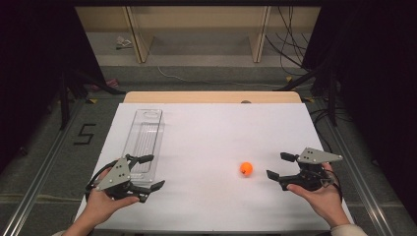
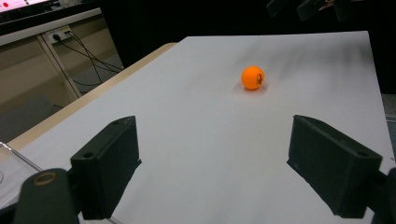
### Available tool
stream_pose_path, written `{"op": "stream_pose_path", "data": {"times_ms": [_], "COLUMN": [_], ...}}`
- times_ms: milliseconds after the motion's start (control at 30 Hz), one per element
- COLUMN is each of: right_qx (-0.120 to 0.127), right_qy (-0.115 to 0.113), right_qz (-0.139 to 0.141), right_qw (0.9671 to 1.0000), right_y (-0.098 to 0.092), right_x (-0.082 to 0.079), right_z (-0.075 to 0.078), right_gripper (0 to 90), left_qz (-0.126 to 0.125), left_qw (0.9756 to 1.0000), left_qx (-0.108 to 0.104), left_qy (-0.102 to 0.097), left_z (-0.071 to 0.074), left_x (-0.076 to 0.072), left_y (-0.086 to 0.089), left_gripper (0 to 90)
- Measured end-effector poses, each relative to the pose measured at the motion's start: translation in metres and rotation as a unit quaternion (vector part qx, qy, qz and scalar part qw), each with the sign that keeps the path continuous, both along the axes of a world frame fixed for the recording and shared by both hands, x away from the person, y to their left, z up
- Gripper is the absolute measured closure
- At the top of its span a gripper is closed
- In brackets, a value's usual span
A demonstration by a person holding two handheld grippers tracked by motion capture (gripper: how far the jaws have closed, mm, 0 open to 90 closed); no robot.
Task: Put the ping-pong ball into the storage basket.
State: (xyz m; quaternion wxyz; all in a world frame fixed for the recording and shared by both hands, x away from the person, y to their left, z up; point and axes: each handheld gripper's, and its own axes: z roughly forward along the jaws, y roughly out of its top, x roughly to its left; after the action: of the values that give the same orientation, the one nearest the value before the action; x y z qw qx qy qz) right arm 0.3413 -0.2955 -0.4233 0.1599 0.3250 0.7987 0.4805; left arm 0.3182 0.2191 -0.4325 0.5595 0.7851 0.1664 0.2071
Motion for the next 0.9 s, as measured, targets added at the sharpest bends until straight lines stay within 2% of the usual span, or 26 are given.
{"op": "stream_pose_path", "data": {"times_ms": [367,900], "right_qx": [-0.006,-0.032], "right_qy": [-0.003,0.011], "right_qz": [0.002,0.022], "right_qw": [1.0,0.9992], "right_y": [0.004,0.03], "right_x": [0.003,0.025], "right_z": [-0.002,-0.015], "right_gripper": [16.2,16.2], "left_qz": [-0.001,-0.003], "left_qw": [1.0,1.0], "left_qx": [0.002,0.003], "left_qy": [-0.001,-0.001], "left_z": [0.0,0.0], "left_x": [0.0,0.0], "left_y": [0.0,-0.001], "left_gripper": [16.1,16.1]}}
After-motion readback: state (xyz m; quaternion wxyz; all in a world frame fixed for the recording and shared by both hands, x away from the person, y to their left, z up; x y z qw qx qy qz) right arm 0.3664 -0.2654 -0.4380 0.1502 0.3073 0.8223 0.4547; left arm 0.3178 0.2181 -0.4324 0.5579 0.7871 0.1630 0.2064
